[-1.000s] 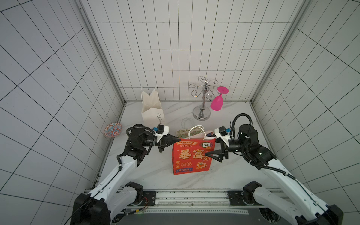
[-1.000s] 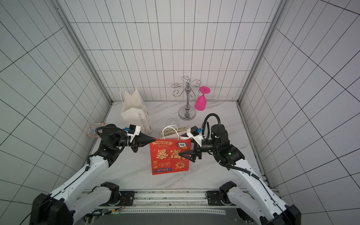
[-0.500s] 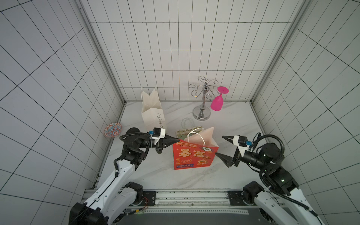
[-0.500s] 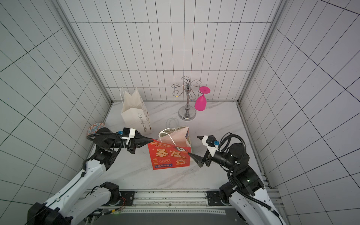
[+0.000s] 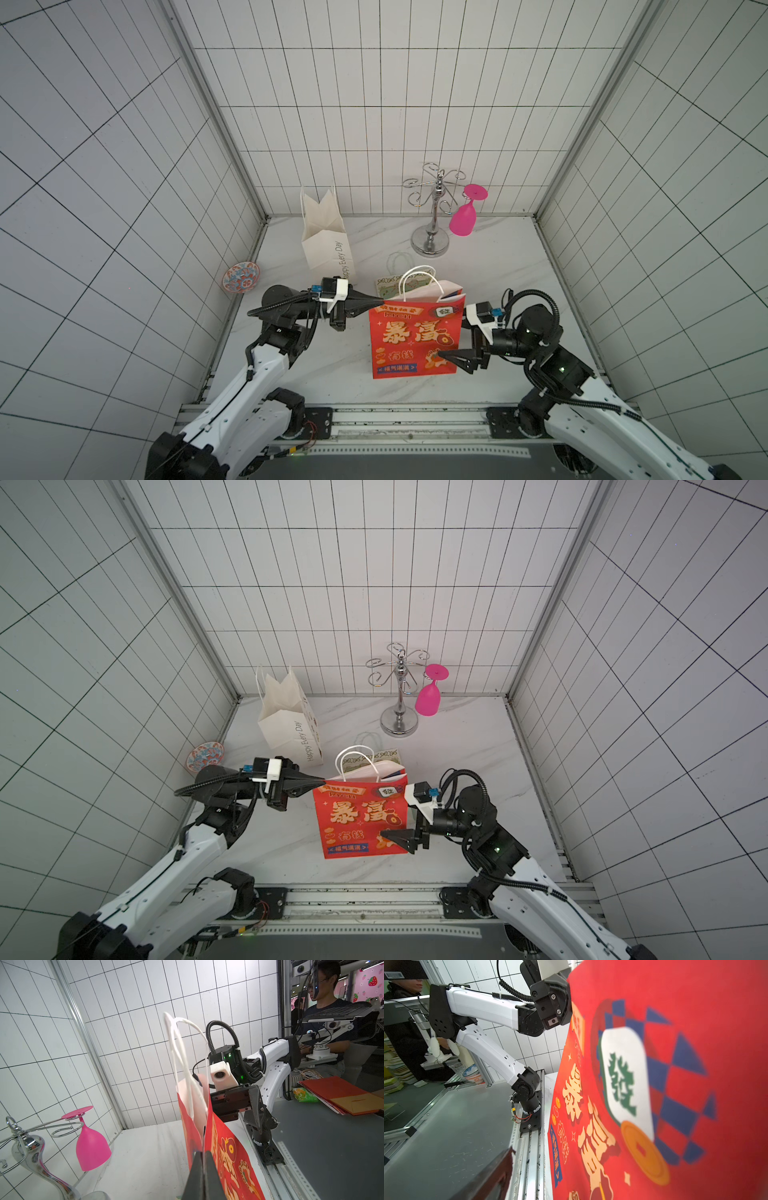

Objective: Put away the paper bag
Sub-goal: Press the paper bag.

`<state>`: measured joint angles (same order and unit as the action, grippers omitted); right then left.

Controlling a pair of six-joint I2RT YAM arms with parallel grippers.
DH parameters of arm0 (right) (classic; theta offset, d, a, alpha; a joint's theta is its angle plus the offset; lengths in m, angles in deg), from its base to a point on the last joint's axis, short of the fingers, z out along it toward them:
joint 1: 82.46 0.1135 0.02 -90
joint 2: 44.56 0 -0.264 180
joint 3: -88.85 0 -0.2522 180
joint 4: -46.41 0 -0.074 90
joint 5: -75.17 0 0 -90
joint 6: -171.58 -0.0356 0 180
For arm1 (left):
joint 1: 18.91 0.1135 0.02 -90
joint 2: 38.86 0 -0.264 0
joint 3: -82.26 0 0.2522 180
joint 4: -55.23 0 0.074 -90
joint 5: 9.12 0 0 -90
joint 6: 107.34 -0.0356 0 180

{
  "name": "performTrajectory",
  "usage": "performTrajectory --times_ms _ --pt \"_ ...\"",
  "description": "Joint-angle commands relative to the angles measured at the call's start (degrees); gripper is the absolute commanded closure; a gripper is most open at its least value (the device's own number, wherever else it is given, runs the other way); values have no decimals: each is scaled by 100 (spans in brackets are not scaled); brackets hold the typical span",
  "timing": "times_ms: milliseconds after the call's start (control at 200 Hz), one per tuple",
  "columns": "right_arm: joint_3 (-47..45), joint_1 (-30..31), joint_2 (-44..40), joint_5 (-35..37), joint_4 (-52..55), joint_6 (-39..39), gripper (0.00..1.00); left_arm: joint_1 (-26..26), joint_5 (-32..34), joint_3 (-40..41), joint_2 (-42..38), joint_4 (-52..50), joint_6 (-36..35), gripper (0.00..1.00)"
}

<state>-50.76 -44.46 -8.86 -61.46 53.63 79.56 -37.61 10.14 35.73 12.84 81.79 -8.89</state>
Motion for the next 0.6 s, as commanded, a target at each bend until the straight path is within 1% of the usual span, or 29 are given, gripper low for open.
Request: performTrajectory --times_ms 0,80,155,215,250,295,345,385,490,560,595 --pt "-12 130 75 -62 -277 241 16 -42 137 -40 -28 262 146 100" --pt "59 135 -382 612 257 551 15 10 170 -69 -76 212 140 100" --pt "96 129 -1036 1835 836 658 13 72 223 -69 -154 120 82 100" --pt "157 125 -1494 2586 1327 739 11 103 287 -59 -225 51 28 100" --pt "194 120 -1693 2906 1572 709 11 112 303 -54 -255 47 19 100" --pt "247 125 -1831 3133 1871 658 11 112 342 -57 -302 46 8 100" --pt "289 126 -1827 3213 2086 518 12 112 389 -69 -351 79 24 100" --pt "299 128 -1730 3138 2131 368 13 112 423 -80 -387 86 22 100" --pt "294 123 -1295 2450 2017 216 15 104 434 -136 -444 220 150 100" --pt "241 129 -1019 2103 1700 203 17 95 425 -134 -451 448 356 100" --pt "207 129 -902 1785 1468 179 19 72 425 -141 -452 531 427 100"
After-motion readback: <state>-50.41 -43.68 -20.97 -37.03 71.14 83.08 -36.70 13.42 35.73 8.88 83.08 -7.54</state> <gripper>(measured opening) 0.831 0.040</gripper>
